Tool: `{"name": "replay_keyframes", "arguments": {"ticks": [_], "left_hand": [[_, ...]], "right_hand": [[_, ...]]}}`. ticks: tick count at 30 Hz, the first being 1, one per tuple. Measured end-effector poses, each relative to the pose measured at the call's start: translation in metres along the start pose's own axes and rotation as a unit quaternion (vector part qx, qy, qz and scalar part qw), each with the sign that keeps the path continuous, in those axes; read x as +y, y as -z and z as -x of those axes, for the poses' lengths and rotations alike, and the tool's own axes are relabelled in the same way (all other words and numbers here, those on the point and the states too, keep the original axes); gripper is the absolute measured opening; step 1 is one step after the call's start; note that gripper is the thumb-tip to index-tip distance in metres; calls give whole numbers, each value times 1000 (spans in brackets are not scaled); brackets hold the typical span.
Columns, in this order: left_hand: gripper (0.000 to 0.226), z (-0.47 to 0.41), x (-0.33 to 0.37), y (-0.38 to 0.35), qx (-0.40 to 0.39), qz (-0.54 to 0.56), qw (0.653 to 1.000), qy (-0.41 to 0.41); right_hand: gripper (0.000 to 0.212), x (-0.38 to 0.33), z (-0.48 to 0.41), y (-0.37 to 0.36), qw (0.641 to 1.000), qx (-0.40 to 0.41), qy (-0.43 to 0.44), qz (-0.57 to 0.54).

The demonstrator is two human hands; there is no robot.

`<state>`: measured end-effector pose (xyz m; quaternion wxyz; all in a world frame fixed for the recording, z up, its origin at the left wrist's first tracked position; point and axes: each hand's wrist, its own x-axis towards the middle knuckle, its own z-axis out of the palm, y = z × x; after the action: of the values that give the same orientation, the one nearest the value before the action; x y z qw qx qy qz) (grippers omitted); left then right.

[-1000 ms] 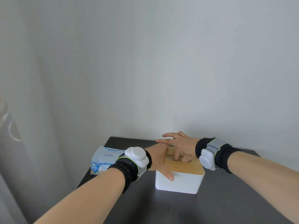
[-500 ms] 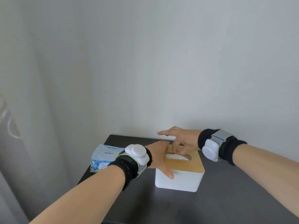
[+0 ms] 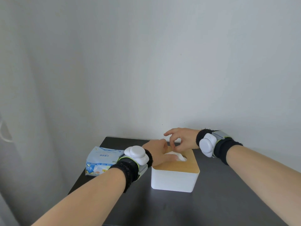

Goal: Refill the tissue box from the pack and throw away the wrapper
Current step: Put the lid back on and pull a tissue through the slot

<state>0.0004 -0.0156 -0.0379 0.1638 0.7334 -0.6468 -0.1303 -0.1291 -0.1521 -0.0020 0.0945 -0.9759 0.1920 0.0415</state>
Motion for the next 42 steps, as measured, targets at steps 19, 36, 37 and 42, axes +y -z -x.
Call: {"name": "replay_keyframes", "arguments": {"ticks": [19, 36, 37, 42], "left_hand": [[49, -4, 12, -7, 39, -45, 998, 25], [28, -10, 6, -11, 63, -71, 995, -14], [29, -10, 6, -10, 64, -71, 995, -18], [27, -10, 6, -8, 67, -42, 996, -27]], "right_hand": [[15, 2, 34, -14, 994, 33, -84, -61], [12, 1, 43, -21, 991, 87, -63, -82], [14, 0, 42, -24, 990, 95, -67, -77], [33, -9, 25, -36, 983, 123, -134, -38]]}}
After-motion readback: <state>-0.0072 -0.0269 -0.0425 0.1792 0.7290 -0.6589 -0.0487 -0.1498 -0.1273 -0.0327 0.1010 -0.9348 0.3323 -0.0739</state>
